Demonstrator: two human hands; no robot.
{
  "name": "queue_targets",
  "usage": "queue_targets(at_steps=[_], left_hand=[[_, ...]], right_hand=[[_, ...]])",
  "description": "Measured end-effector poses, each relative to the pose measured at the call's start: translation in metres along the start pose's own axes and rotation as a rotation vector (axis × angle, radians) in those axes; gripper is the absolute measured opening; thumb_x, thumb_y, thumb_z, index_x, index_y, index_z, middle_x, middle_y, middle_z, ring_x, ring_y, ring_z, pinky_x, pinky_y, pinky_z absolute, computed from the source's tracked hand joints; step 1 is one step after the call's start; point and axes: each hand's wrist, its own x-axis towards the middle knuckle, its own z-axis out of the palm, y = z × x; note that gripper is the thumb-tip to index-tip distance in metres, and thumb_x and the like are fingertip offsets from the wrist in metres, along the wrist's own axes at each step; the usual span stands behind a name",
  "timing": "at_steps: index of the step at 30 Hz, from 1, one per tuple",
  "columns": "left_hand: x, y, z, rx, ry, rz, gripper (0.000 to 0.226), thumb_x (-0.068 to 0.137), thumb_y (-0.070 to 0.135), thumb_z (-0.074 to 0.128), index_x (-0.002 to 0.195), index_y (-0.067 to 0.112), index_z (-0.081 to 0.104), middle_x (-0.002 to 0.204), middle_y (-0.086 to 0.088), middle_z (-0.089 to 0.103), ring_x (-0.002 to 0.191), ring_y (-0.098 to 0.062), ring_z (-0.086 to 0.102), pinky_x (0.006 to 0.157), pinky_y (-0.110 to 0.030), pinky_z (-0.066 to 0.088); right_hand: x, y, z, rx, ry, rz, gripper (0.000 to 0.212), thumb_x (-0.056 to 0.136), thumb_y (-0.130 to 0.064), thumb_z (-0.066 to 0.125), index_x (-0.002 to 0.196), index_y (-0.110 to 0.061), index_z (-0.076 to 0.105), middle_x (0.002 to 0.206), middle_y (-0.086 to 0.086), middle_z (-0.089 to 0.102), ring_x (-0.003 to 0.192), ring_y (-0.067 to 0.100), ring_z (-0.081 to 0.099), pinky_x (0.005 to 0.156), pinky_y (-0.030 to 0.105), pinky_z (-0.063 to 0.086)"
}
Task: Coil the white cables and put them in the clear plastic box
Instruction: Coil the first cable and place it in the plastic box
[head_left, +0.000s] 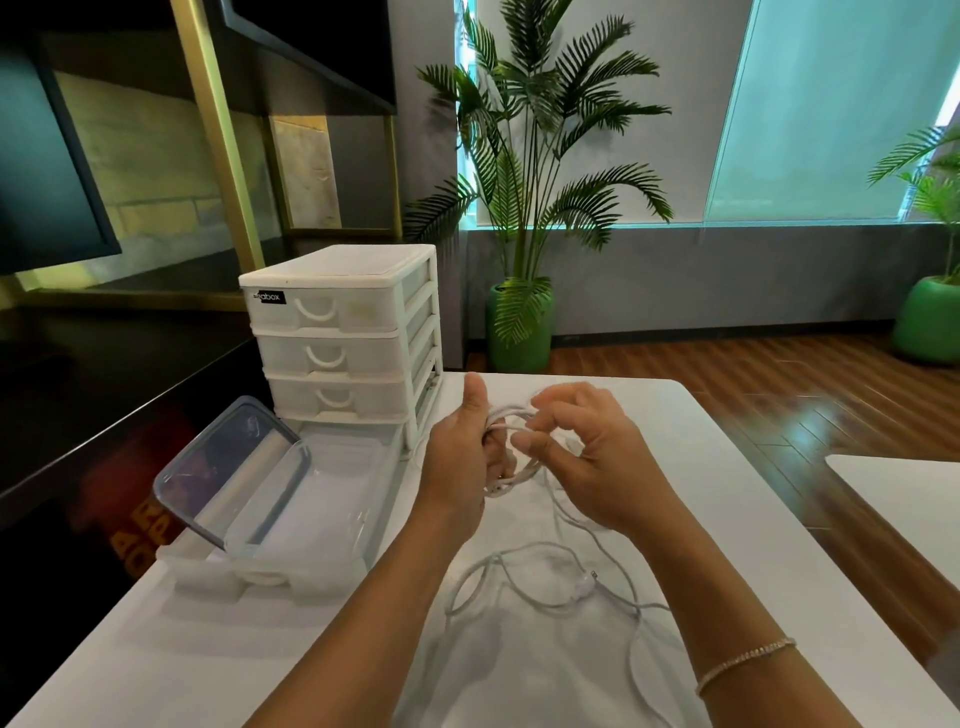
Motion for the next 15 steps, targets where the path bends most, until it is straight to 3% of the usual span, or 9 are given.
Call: queue_targets(at_steps=[4,6,8,11,13,15], left_hand=[[-0.006,-0.001,0.001,0.286,-0.001,0.213,0.045,0.079,0.056,0.034,0.052,0.022,0.043,0.042,0.01,0.041,0.047,-0.009,0.038,0.052,-0.025,0.037],[-0.007,-0.001,0.003,0.465,0.043,0.337,0.041,0.086,0.05,0.035,0.056,0.024,0.045,0.048,0.01,0.044,0.049,-0.01,0.044,0.053,-0.017,0.039],[-0.008,-0.001,0.002,0.576,0.083,0.441,0.04,0.088,0.046,0.039,0.063,0.019,0.054,0.054,0.009,0.049,0.05,-0.009,0.046,0.048,-0.008,0.038],[-0.006,-0.003,-0.001,0.663,0.092,0.564,0.038,0.091,0.035,0.047,0.093,0.004,0.069,0.069,0.0,0.061,0.055,-0.006,0.05,0.055,-0.003,0.041],[-0.005,-0.004,-0.002,0.724,0.099,0.617,0.039,0.09,0.035,0.047,0.094,0.002,0.068,0.062,0.006,0.054,0.053,-0.007,0.048,0.055,-0.004,0.04],[-0.002,-0.004,-0.006,0.77,0.1,0.621,0.046,0.087,0.042,0.042,0.084,0.003,0.066,0.057,0.007,0.047,0.049,-0.009,0.043,0.053,-0.008,0.039]], right_hand=[[0.0,-0.012,-0.006,0.09,0.115,-0.018,0.022,0.079,-0.052,0.056,0.063,-0.037,0.051,0.079,-0.012,0.052,0.083,0.008,0.049,0.074,0.018,0.04],[0.001,-0.013,-0.008,0.159,0.128,0.0,0.02,0.076,-0.046,0.053,0.062,-0.031,0.053,0.071,-0.008,0.056,0.072,0.009,0.053,0.067,0.022,0.044],[-0.001,-0.013,-0.006,0.185,0.134,0.026,0.021,0.073,-0.045,0.055,0.061,-0.029,0.055,0.064,-0.007,0.057,0.065,0.011,0.054,0.064,0.025,0.046],[-0.002,-0.013,-0.005,0.194,0.133,0.046,0.029,0.071,-0.047,0.063,0.059,-0.023,0.056,0.059,-0.003,0.058,0.061,0.016,0.055,0.065,0.032,0.049],[-0.003,-0.014,-0.004,0.237,0.132,0.062,0.041,0.07,-0.051,0.067,0.06,-0.012,0.059,0.059,0.005,0.06,0.059,0.02,0.055,0.063,0.036,0.049],[-0.002,-0.017,-0.004,0.299,0.124,0.098,0.047,0.066,-0.05,0.059,0.064,-0.003,0.06,0.058,0.011,0.062,0.05,0.014,0.053,0.058,0.033,0.047]])
